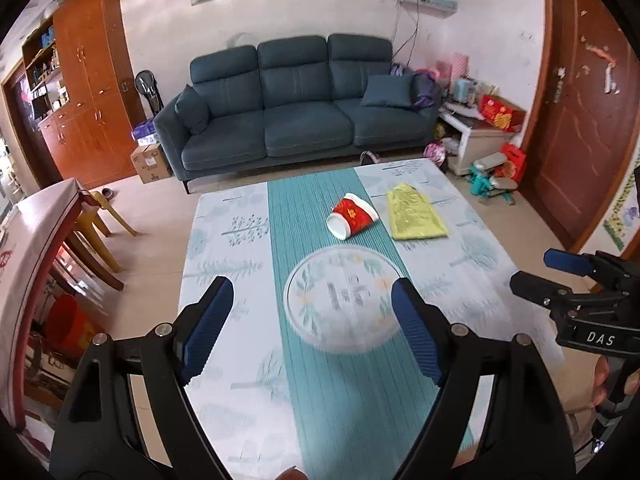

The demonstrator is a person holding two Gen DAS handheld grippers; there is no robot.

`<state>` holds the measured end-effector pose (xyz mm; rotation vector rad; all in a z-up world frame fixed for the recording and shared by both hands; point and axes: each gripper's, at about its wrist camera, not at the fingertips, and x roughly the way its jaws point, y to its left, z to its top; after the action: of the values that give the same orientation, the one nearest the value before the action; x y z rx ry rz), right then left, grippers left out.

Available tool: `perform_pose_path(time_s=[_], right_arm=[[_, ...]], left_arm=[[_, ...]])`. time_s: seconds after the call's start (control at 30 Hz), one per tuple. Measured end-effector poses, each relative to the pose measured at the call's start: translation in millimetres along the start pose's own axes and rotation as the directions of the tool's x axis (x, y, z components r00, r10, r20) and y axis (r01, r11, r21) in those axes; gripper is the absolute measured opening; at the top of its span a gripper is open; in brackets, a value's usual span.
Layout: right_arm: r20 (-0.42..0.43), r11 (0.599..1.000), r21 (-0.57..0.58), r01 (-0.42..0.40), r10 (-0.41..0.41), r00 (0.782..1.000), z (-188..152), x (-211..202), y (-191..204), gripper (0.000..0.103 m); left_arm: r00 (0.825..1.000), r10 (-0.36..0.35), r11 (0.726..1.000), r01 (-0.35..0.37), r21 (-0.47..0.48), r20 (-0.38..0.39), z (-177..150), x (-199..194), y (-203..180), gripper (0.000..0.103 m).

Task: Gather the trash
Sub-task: 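Raise both tools back over the table, then grasp the red paper cup with the left gripper while the right grasps the yellow plastic bag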

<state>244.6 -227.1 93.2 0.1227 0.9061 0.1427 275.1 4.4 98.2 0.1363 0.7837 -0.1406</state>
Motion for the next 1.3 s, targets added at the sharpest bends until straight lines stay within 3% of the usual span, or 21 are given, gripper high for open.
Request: perform_pose_path(time_s=[0.13,0.23,0.4,0.53,0.7,0.87,0.97,1.1,1.13,1.2,1.23,1.27,1.3], right_arm=[[-0.077,0.999,0.026,-0.039,0.041,0.996,58,62,-58,0.079],[-0.131,0.998,0.049,-0.045,0.051,0.99,92,115,-103,0.079],[-0.22,0.989,0.136,-0.058,0.087,0.972,132,209,-171,0.079],[-0.283,0.976,0.211,-0.058,0.118,0.952,137,276,-201,0.079],[-0.342,0.966,0.248,-0.069,0.154,0.927,145,343,-216,0.079],[-0.375,0.966,0.24,-0.094,0.181,0.909,152,378,-209,0.079],[-0.373,0.974,0.199,-0.104,0.173,0.911,157,390,-200,0.08],[-0.375,0.983,0.157,-0.1,0.153,0.914,162,402,-192,0.079],[-0.379,0.987,0.132,-0.091,0.135,0.915,162,402,-188,0.076],[-0.381,0.995,0.066,-0.068,0.088,0.92,162,405,-181,0.058],[-0.38,0.996,0.051,-0.071,0.085,0.921,161,406,-179,0.043],[-0.383,0.993,0.072,-0.093,0.114,0.917,160,408,-180,0.031],[-0.384,0.987,0.104,-0.123,0.154,0.91,159,406,-177,0.026]], left_arm=[[0.994,-0.02,1.0,0.02,0.007,-0.105,52,77,-26,0.079],[0.979,-0.043,0.999,0.043,-0.005,-0.198,87,147,-46,0.079],[0.939,-0.055,0.998,0.043,-0.044,-0.34,119,265,-59,0.079],[0.9,-0.047,0.997,0.018,-0.071,-0.434,121,338,-60,0.079],[0.87,-0.059,0.997,0.023,-0.08,-0.49,115,397,-59,0.079],[0.848,-0.07,0.997,0.043,-0.063,-0.526,110,423,-57,0.079],[0.831,-0.077,0.997,0.058,-0.052,-0.551,108,439,-60,0.079],[0.796,-0.124,0.992,0.1,-0.072,-0.593,103,464,-61,0.079],[0.785,-0.142,0.99,0.114,-0.085,-0.603,101,468,-62,0.079],[0.769,-0.149,0.989,0.112,-0.099,-0.621,97,475,-64,0.078],[0.761,-0.122,0.993,0.086,-0.087,-0.637,93,480,-65,0.076],[0.758,-0.102,0.995,0.072,-0.073,-0.644,90,483,-66,0.059],[0.755,-0.083,0.997,0.062,-0.055,-0.651,85,487,-68,0.058]])
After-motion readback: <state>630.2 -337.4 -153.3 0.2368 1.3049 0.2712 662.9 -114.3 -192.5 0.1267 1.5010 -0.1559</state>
